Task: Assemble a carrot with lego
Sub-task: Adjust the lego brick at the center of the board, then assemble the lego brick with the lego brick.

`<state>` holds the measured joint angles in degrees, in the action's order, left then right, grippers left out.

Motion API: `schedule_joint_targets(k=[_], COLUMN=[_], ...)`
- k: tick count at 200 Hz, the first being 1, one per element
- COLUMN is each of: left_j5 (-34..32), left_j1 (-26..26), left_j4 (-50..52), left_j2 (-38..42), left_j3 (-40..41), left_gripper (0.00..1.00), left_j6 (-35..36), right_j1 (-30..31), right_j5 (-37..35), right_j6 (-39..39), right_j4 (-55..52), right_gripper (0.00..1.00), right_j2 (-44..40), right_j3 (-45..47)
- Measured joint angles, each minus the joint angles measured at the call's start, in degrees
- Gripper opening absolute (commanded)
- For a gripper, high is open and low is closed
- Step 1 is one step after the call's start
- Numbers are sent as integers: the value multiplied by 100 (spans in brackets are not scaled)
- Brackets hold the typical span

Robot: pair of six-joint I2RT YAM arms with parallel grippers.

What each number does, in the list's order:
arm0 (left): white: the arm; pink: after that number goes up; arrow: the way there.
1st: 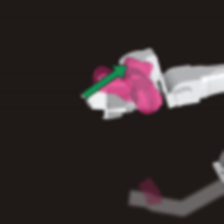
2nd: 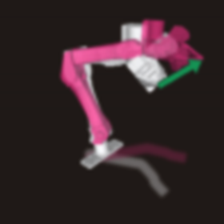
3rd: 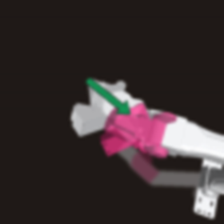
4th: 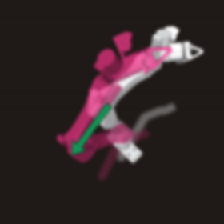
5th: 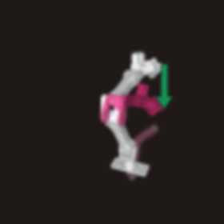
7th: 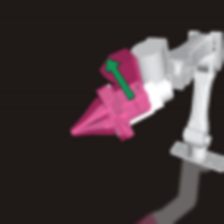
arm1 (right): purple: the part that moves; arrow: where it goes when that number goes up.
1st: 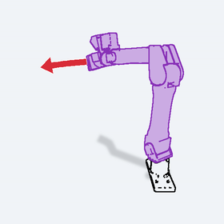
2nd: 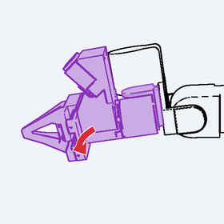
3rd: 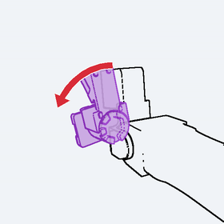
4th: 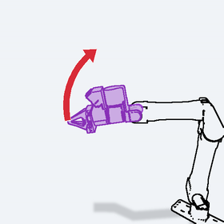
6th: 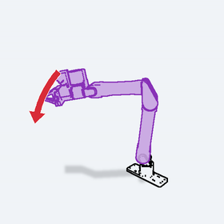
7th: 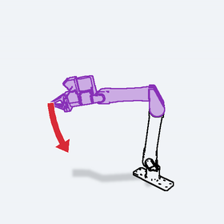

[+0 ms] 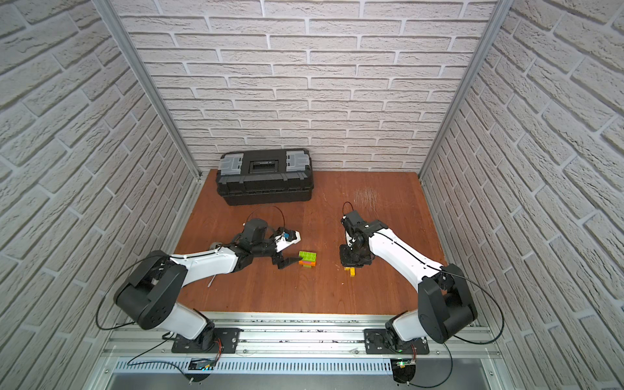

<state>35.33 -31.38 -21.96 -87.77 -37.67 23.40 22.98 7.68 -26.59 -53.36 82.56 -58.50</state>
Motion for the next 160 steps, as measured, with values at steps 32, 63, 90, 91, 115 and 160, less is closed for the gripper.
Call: schedule_joint_targets(k=[32, 63, 90, 91, 115, 160], left_j5=[658, 1126, 1377, 1384, 1484, 1480], left_j1=[149, 105, 2, -2, -101, -258], left_j4=[-551, -474, -166, -151, 55, 127], left_j2=[-63, -164, -273, -278, -389, -743], left_j3=[9, -11, -111, -116, -173, -219], left_gripper=[86, 78, 72, 72, 67, 64], left_j6=[-208, -133, 107, 127, 361, 577], right_j1=[-2, 0, 0, 0, 0, 22], right_j5=[-4, -11, -11, -9, -7, 9], right_j6=[2, 4, 2, 2, 0, -17], right_j4=[-70, -170, -184, -184, -188, -186], right_gripper=[2, 2, 2, 2, 2, 2], right_j2=[2, 42, 96, 98, 142, 221], right_j3=[-210, -461, -581, -584, -592, -612])
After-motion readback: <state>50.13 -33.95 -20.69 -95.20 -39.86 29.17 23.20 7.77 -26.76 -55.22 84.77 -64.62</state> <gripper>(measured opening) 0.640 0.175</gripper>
